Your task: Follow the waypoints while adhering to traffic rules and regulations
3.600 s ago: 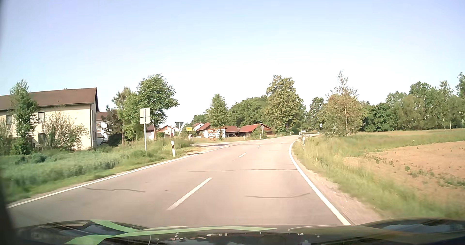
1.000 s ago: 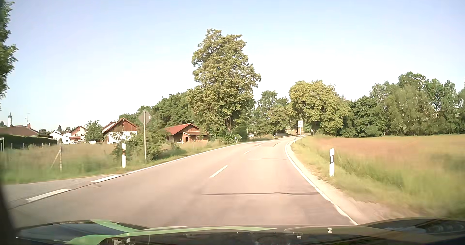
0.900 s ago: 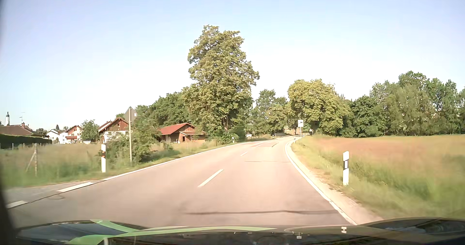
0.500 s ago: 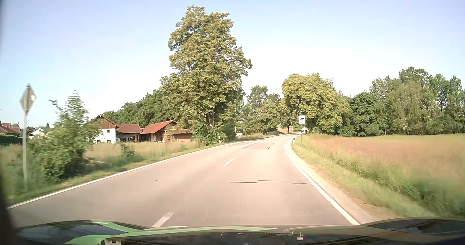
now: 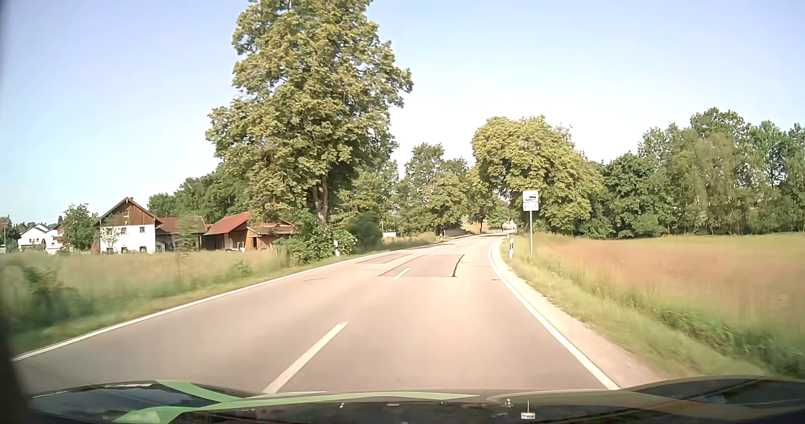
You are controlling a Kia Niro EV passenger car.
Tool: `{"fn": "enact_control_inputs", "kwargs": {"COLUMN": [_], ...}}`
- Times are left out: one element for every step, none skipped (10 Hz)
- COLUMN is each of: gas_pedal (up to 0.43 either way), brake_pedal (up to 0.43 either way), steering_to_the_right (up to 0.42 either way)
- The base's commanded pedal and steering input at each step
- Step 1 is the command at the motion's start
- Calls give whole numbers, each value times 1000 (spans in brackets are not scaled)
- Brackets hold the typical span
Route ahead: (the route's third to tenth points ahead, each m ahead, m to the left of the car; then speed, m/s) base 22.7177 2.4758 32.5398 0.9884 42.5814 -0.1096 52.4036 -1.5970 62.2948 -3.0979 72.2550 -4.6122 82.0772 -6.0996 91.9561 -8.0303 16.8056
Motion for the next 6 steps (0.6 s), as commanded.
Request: {"fn": "enact_control_inputs", "kwargs": {"gas_pedal": [130,130,138,150,157,157], "brake_pedal": [0,0,0,0,0,0], "steering_to_the_right": [24,24,24,23,22,21]}}
